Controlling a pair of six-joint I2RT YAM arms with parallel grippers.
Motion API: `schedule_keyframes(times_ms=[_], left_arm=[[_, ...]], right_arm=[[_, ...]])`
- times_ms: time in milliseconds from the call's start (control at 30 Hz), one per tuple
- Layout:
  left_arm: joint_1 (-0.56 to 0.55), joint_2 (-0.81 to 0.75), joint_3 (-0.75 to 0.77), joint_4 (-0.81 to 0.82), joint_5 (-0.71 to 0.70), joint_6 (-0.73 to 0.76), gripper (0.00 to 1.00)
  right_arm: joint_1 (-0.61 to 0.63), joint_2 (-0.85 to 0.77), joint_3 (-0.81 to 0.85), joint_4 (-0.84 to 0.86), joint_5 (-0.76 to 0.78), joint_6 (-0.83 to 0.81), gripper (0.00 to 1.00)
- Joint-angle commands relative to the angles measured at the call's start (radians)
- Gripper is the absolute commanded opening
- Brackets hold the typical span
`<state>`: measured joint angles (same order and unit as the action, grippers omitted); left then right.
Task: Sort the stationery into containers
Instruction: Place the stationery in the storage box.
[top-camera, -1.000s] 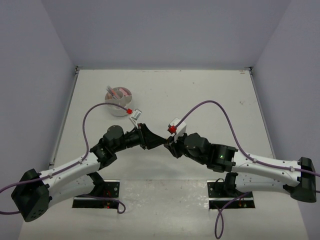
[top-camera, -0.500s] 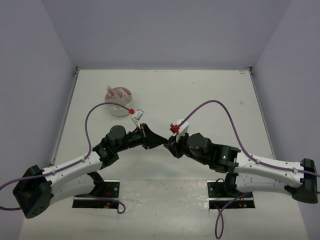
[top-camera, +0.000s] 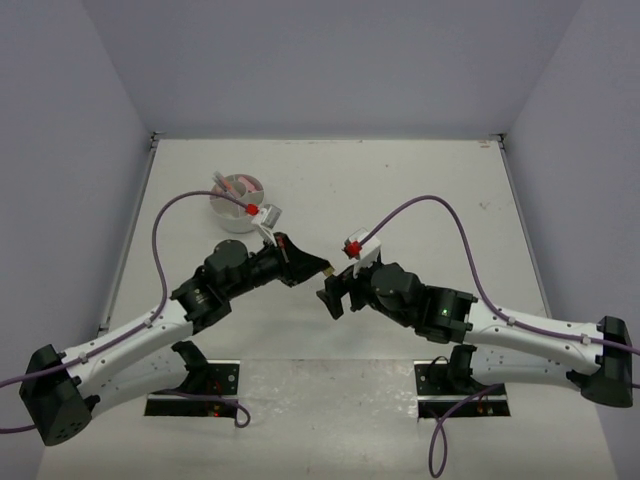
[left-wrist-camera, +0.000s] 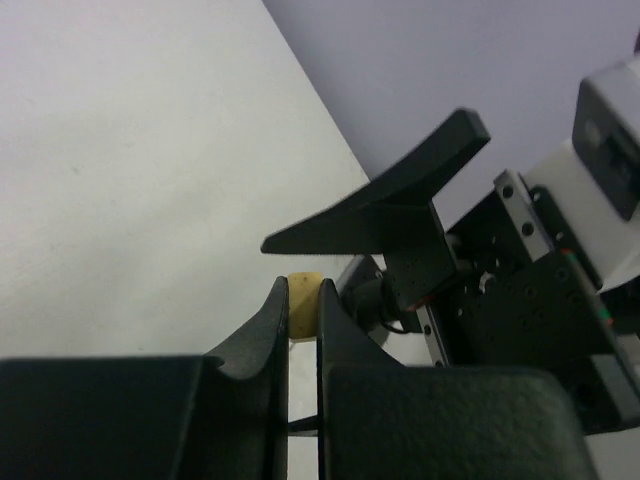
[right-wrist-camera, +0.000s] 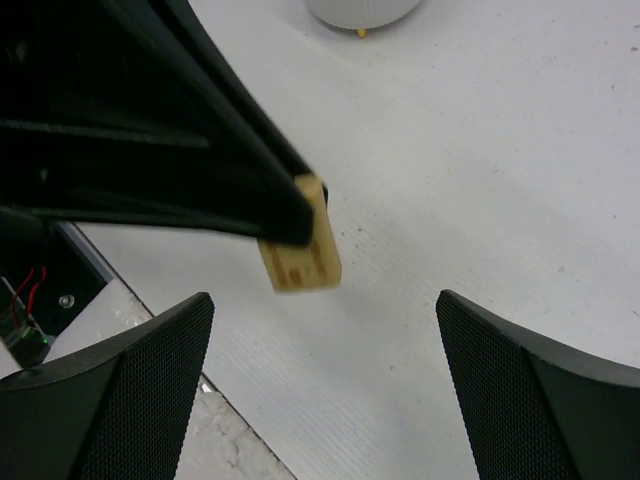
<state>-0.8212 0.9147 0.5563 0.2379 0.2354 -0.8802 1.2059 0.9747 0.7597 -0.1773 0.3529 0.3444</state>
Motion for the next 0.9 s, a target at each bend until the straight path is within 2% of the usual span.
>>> schedule_keyframes(times_ms=[0,100,133,167,233,467,600,667,867], left_arm=[[0.024,-0.041,0.165,-0.311,-0.358,0.144,0.0],[0.072,-0.042,0.242,-0.466,-0.68,0.17,0.0],[0.074,-0.038,0.254,-0.485,-0.686,0.17,0.0],[0.111,-0.028,0.271,-0.514,-0.777,0.174,0.0],[0.188,0.0,0.282,-0.522,-0.833,0.172,0.0],[0.547,0.171,0.333,-0.493,-0.774,0.174,0.0],[0.65,0.248,0.347,-0.444,-0.772,0.155,0.0],[0.694,0.291,0.349,-0.414,-0.714,0.145,0.0],[0.736,0.361,0.321,-0.302,-0.613,0.088,0.0]], right_arm=[[-0.003,-0.012,0.014,0.037,0.065,0.035,0.97],[-0.006,-0.043,-0.01,0.032,0.104,0.044,0.99],[-0.01,-0.044,-0.018,0.031,0.104,0.047,0.99],[-0.014,-0.062,-0.031,0.03,0.109,0.053,0.99],[-0.018,-0.07,-0.042,0.031,0.133,0.067,0.99],[-0.052,-0.09,-0.103,0.03,0.183,0.093,0.99],[-0.06,-0.103,-0.123,0.03,0.172,0.099,0.99],[-0.06,-0.104,-0.126,0.03,0.163,0.096,0.99],[-0.061,-0.1,-0.132,0.03,0.146,0.088,0.99]])
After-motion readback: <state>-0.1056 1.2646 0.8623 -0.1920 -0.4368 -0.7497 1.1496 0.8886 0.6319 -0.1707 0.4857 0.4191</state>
